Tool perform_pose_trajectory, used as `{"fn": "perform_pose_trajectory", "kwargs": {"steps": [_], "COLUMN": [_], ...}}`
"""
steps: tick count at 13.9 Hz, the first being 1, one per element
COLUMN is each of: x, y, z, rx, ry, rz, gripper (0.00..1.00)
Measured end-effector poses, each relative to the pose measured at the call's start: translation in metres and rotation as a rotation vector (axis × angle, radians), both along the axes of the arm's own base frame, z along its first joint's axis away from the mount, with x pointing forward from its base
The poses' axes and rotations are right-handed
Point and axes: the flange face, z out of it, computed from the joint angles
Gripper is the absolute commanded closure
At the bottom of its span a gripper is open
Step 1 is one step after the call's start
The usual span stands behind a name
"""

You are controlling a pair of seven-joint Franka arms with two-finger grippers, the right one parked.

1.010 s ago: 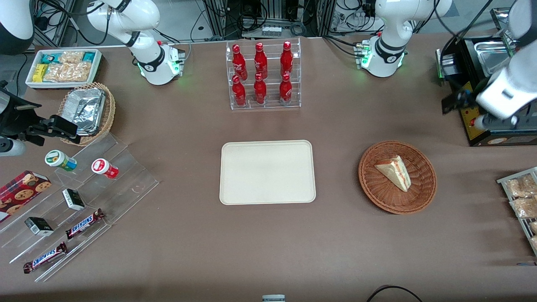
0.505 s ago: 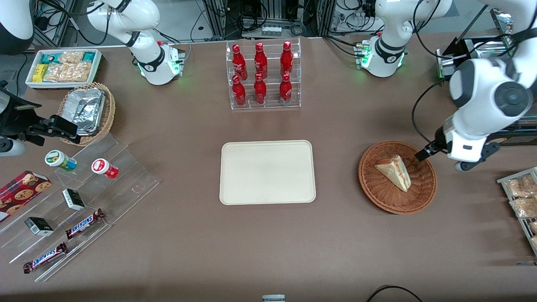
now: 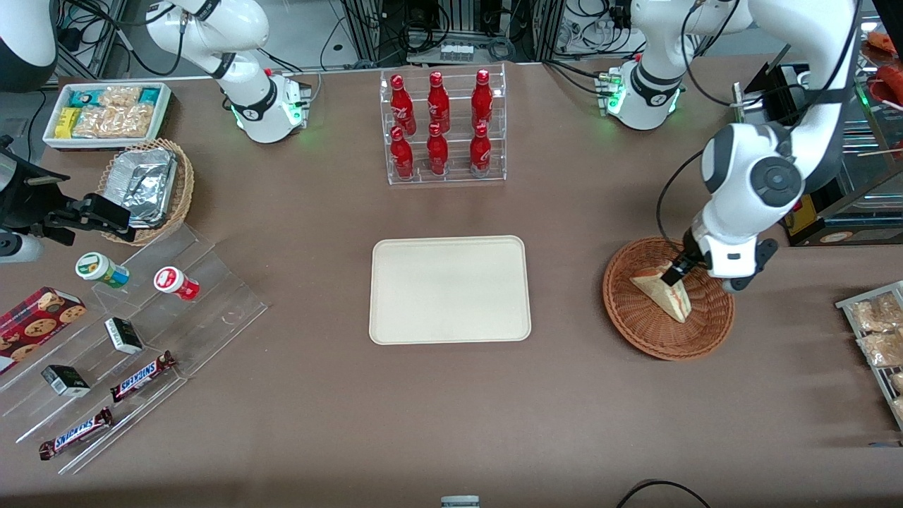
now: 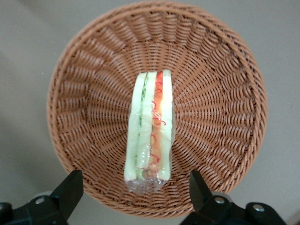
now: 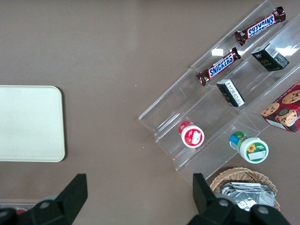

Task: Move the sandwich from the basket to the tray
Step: 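Lower the left gripper onto the wrapped sandwich and close on it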

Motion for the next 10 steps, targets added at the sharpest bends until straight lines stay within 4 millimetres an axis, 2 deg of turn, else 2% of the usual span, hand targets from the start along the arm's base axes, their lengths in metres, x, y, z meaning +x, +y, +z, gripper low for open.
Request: {"fn": "perform_pose_trajectory", "kwargs": {"steps": [5,6,7,8,9,10], "x": [-0.002,-0.003,-0.003,-0.003,-0.003,-0.003], "y": [0.001,0.001,0.001,0.001,0.001,0.001], "z": [-0.029,-0.035,-0.04,-0.043,-0.046,-0.047], "rx": [-0.01,-0.012,-0.013,-0.014,-0.014,-0.014], "ry": [-0.043,-0.049,-0.053,-0.052,-0.051,-0.051], "rz": [0.002,0.003,0.004,0.007,0.012,0.017], "gripper": [0.0,0.03,0.25,0.55,0.8,1.0]}}
